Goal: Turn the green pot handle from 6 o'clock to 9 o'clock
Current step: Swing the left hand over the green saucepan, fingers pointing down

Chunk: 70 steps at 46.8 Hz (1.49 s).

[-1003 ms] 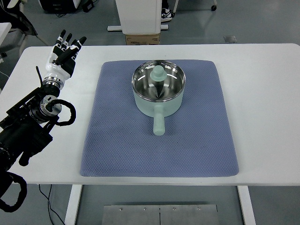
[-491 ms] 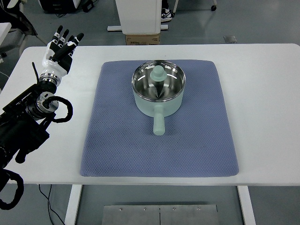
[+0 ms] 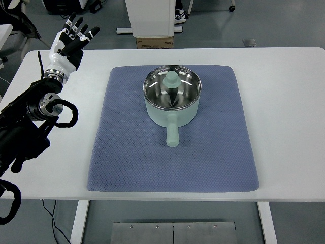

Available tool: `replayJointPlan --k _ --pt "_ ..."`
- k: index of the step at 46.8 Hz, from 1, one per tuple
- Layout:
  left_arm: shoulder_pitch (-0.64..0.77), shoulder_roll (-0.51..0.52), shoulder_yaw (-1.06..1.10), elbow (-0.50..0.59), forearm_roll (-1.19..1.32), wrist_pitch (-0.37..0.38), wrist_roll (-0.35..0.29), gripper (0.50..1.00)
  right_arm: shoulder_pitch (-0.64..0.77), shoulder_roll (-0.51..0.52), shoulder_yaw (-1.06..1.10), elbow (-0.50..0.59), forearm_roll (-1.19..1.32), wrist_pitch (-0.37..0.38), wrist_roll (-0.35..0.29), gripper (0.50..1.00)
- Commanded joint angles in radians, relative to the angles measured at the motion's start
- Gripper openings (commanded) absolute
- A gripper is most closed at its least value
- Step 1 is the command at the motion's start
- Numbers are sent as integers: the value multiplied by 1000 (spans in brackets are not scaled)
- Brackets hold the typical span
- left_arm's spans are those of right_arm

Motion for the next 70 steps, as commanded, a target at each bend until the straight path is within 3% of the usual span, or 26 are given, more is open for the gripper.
replayJointPlan --k 1,11,23,35,50,70 --pt "-1 5 -1 -37 107 1 2 1000 0 0 0 0 0 0 0 1000" --pt "0 99 3 -152 234 -11 2 1000 0 0 0 0 0 0 0 1000" --pt "-11 163 7 -163 437 -117 -3 1000 0 0 0 0 0 0 0 1000" --pt "-14 179 12 -204 662 -124 -7 1000 0 0 0 1 0 0 0 1000" --pt "-38 259 78 -396 849 -124 -70 1000 0 0 0 0 0 0 0 1000" --pt "-106 294 214 -531 1187 -124 -233 1000 0 0 0 1 0 0 0 1000"
